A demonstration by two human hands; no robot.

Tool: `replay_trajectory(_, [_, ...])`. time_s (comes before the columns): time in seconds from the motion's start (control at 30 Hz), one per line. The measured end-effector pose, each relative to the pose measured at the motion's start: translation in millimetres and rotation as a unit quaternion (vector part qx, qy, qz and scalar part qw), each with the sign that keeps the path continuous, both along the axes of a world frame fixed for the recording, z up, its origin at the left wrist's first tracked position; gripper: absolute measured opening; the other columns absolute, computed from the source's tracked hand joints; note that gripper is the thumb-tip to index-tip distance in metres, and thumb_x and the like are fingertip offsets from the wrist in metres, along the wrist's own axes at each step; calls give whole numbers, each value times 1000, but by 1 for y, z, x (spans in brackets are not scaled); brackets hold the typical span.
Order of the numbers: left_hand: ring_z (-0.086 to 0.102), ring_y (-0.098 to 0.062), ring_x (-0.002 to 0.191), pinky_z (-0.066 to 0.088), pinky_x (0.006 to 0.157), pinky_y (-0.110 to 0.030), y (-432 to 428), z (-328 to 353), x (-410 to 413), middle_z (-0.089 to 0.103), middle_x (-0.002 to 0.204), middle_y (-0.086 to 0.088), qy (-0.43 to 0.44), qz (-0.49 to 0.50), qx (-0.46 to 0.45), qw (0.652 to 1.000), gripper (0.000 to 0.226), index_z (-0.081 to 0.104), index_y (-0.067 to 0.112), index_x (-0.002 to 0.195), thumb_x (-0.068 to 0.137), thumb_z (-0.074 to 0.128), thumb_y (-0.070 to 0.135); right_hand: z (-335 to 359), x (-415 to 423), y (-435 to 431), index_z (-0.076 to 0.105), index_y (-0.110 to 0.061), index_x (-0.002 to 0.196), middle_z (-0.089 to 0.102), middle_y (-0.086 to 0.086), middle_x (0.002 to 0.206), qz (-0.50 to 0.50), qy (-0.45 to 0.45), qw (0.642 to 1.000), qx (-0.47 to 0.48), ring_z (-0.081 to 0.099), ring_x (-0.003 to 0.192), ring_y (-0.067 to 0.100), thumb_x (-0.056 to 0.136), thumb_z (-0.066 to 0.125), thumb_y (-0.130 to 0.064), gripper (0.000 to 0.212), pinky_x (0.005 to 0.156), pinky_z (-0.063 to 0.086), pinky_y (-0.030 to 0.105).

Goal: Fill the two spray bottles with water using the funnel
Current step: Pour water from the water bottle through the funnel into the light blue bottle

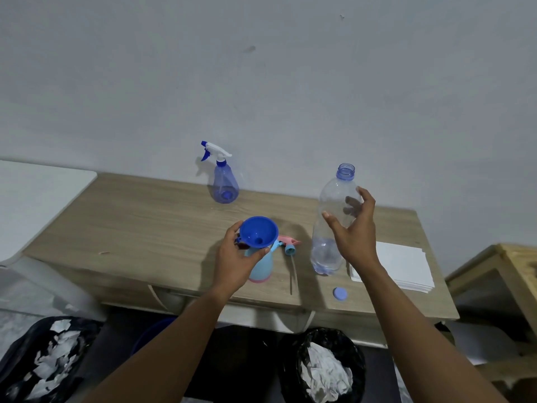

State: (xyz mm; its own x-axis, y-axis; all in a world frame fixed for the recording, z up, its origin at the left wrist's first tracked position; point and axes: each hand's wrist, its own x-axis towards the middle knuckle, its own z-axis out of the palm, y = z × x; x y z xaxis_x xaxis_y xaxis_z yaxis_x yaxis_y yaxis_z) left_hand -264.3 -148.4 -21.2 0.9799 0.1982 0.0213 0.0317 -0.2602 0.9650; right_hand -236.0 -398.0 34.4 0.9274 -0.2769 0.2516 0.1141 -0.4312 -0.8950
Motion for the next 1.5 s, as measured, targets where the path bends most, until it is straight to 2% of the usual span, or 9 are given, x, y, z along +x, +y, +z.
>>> replay_trajectory(0.33, [59, 3, 100, 44, 72, -7, 1, 4, -3, 61, 118, 10, 15, -6, 16, 1000, 86, 44, 29, 138, 66, 91, 28, -11, -15, -2, 20, -28, 153, 40, 1, 151, -67, -16, 997, 39, 43, 136, 15, 78, 83, -25, 98, 108, 41, 35])
replay_trajectory(0.47, [59, 7, 98, 46, 74, -5, 3, -2, -2, 61, 117, 8, 19, 1, 21, 1000, 94, 40, 26, 144, 65, 92, 28, -16, -36, 22, 43, -10, 135, 45, 4, 127, -141, -152, 976, -62, 48, 111, 22, 75, 85, -17, 74, 91, 45, 36])
replay_trajectory(0.6, [60, -7, 107, 49, 87, -20, 4, -12, 1, 61, 122, 9, 31, -2, 32, 999, 90, 45, 24, 140, 64, 92, 25, -29, -40, 56, 52, -18, 127, 50, -5, 116, 50, -135, 986, -80, 54, 102, 12, 75, 85, -14, 62, 83, 50, 32])
replay_trajectory(0.77, [63, -10, 101, 42, 67, -8, 4, -14, 2, 66, 105, 7, 78, -22, 53, 995, 53, 59, 21, 118, 73, 82, 10, -37, -17, 88, 30, -37, 148, 41, -11, 143, 235, 37, 967, -93, 42, 133, 9, 65, 87, -48, 101, 107, 42, 32])
replay_trajectory(0.9, [66, -16, 95, 52, 74, -24, 4, -19, 5, 69, 99, 4, 81, -16, 62, 995, 34, 59, 27, 104, 79, 74, 9, -34, -1, 103, 18, -33, 155, 34, -9, 152, 280, 100, 951, -84, 35, 135, 2, 63, 91, -42, 118, 110, 32, 23])
replay_trajectory(1.0, [66, -12, 83, 53, 71, -28, 4, -23, 8, 68, 88, 9, 78, -11, 69, 995, 31, 60, 27, 96, 78, 75, 7, -35, 4, 109, 22, -29, 155, 41, -6, 146, 261, 101, 957, -68, 42, 130, 3, 67, 89, -31, 111, 106, 37, 18])
replay_trajectory(1.23, [65, -11, 90, 44, 66, -7, 5, -30, 13, 68, 100, 5, 60, -19, 72, 995, 36, 67, 17, 109, 75, 80, 12, -38, 6, 113, 28, -31, 149, 51, 0, 128, 172, 82, 981, 36, 57, 116, 14, 67, 88, -30, 102, 99, 52, 38])
replay_trajectory(1.4, [58, -6, 92, 41, 76, -11, 6, -31, 12, 61, 104, 8, 45, -21, 77, 996, 45, 63, 14, 117, 76, 82, 13, -25, 11, 108, 28, -27, 148, 49, -6, 118, 82, 75, 986, 126, 58, 106, 2, 72, 88, -18, 97, 77, 50, 10])
replay_trajectory(1.5, [60, -7, 96, 41, 78, -6, 16, -35, 13, 63, 111, 6, 41, -23, 68, 997, 45, 64, 19, 117, 76, 82, 14, -22, 12, 100, 31, -29, 143, 51, -8, 118, 82, 74, 984, 141, 59, 105, 2, 69, 90, -19, 96, 83, 51, 15])
